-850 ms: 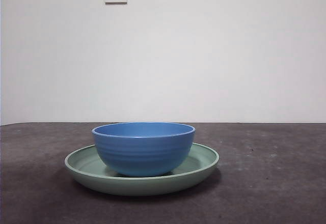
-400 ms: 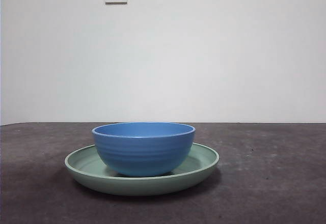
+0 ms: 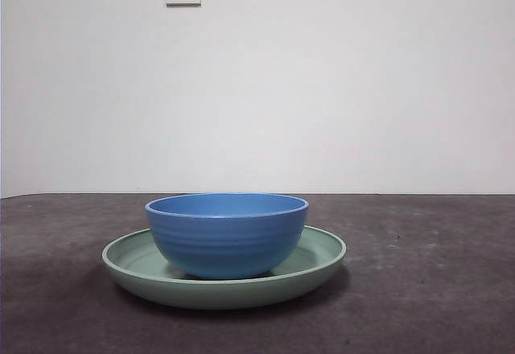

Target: Pick up the blue bowl, put it on the green plate, put it on desk

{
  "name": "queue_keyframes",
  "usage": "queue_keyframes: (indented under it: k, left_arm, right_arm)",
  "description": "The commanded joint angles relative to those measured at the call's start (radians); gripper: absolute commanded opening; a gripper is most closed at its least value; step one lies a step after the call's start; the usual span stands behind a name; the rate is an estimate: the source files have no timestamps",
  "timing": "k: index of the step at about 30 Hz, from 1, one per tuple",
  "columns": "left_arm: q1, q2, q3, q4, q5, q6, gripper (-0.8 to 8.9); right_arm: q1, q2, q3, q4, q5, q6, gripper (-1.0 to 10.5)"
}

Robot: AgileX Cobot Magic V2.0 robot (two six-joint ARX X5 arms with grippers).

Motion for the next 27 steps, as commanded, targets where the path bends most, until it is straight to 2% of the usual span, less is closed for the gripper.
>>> queue_keyframes:
  k: [1,9,12,16,18,21,24,27]
  left_arm:
    - [-0.009,0.005,0.011,0.011,-0.003,-0.002,0.19]
    - [0.019,-0.026,0.011,0.014,0.000,-0.002,0.19]
    - [0.089,-0.052,0.011,0.014,0.002,-0.002,0.20]
    - [0.234,-0.101,0.011,0.014,0.002,0.002,0.20]
    - [0.296,-0.129,0.003,0.026,0.000,0.041,0.19]
    - [0.385,-0.185,-0.042,0.101,0.000,0.140,0.20]
    - [0.460,-0.253,-0.134,0.238,0.000,0.216,0.19]
    - [0.529,-0.333,-0.267,0.412,0.000,0.227,0.20]
  right_arm:
    - [0.007,0.003,0.010,0.009,0.004,-0.005,0.2]
    - [0.007,0.003,0.010,0.009,0.004,-0.005,0.2]
    - [0.007,0.003,0.010,0.009,0.004,-0.005,0.2]
    - [0.007,0.003,0.010,0.009,0.004,-0.005,0.2]
    - [0.007,0.003,0.010,0.009,0.004,-0.005,0.2]
    - [0.007,0.003,0.010,0.009,0.004,-0.005,0.2]
    - [0.007,0.003,0.010,0.009,0.004,-0.005,0.2]
    - [0.007,0.003,0.010,0.009,0.004,-0.005,0.2]
